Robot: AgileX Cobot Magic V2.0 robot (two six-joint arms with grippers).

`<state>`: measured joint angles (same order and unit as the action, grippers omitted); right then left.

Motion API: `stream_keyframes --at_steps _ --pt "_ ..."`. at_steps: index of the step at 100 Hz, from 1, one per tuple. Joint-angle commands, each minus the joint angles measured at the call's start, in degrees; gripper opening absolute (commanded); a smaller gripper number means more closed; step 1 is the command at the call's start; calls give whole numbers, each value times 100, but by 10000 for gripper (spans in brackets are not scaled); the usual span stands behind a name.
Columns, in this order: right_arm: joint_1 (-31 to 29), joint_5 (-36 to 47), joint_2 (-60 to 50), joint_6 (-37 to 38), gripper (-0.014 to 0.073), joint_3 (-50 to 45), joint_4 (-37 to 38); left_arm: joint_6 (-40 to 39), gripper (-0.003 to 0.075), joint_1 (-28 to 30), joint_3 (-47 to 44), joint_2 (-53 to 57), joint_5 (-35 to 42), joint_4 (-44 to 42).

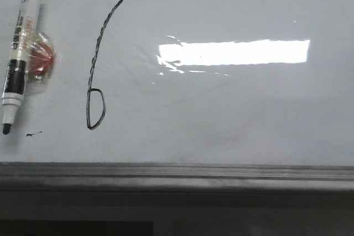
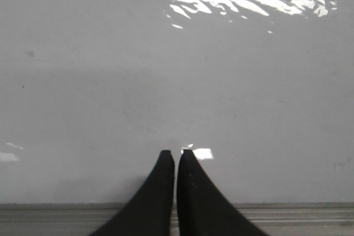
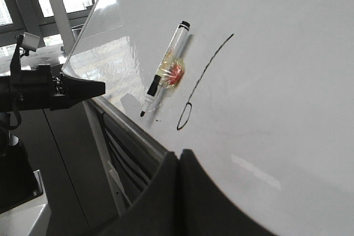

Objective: Write number 6 on whiteboard

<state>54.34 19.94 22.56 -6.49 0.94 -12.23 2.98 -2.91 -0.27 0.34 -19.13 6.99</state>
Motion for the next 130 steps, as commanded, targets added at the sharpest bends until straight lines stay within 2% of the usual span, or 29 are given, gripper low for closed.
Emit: stream_keyframes --at_steps 1,13,25,39,58,69,82,91,108,130 --pt "-5 475 21 -63 -53 155 83 -51 -19 -57 -254 179 245 18" --pt "-103 475 21 -63 -53 155 83 -51 -19 -57 -254 179 245 18" --pt "-589 475 21 -63 -53 155 83 -51 -19 -57 -254 179 245 18" --pt "-1695 475 21 -63 -53 155 83 -51 -19 -57 -254 179 245 18" --pt "-3676 475 21 -63 -53 146 39 -51 -19 -57 -254 179 245 18" --pt "-4313 314 21 -63 -53 132 26 -51 -19 -57 -254 179 245 18" --pt "-4726 -570 -688 -63 -53 -25 98 -51 -19 -57 -254 179 245 18" --pt "-4929 -1136 -1267 -23 -53 -256 688 -51 -19 -57 -254 179 245 18" --pt "-5058 -2655 -2156 1538 -53 -316 2103 -51 -19 -57 -254 179 245 18" --pt "-5346 -3803 -2427 1591 -53 -328 2158 -51 -19 -57 -254 179 245 18"
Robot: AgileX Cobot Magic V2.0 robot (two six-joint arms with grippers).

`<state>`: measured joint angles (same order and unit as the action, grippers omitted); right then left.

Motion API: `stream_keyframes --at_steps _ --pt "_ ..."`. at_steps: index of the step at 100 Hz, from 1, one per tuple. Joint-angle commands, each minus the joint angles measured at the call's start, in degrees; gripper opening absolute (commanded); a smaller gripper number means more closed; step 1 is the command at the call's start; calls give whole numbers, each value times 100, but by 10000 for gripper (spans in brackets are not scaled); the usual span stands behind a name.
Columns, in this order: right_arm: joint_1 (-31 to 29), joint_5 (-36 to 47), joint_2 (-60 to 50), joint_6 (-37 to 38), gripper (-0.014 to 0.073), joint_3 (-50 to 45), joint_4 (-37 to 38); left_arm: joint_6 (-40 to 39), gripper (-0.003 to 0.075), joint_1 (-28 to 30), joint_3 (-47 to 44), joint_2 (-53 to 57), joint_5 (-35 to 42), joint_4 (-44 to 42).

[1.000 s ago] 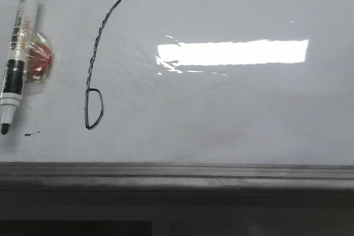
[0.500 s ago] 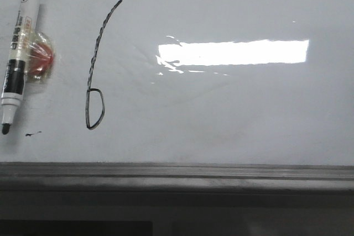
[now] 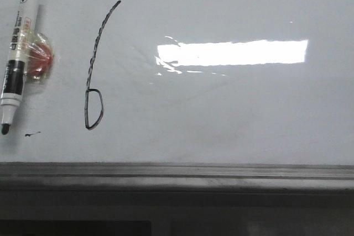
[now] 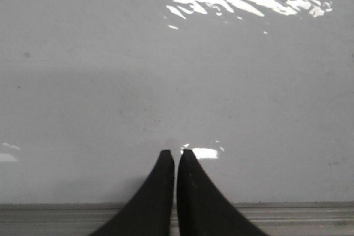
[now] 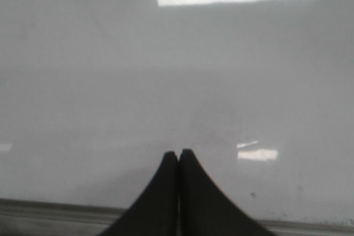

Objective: Write number 6 on whiteboard

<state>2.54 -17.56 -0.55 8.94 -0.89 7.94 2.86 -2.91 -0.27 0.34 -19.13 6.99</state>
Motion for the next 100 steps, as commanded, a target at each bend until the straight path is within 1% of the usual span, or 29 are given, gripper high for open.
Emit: stream_keyframes --at_steps 1,15,23,40,100 --pt "-212 -72 -116 48 -53 -146 140 -39 -19 -57 -254 179 245 18" --pt "-725 -61 -116 48 -53 -146 140 -39 -19 -57 -254 179 245 18" --pt "-864 -61 -116 37 -53 -146 140 -39 -19 -57 -254 179 245 18" --pt "-865 -52 -116 -93 -53 -146 140 -39 -19 -57 -254 179 245 18" --pt "-865 -31 -116 -95 -53 -146 121 -39 -19 -57 -254 179 245 18"
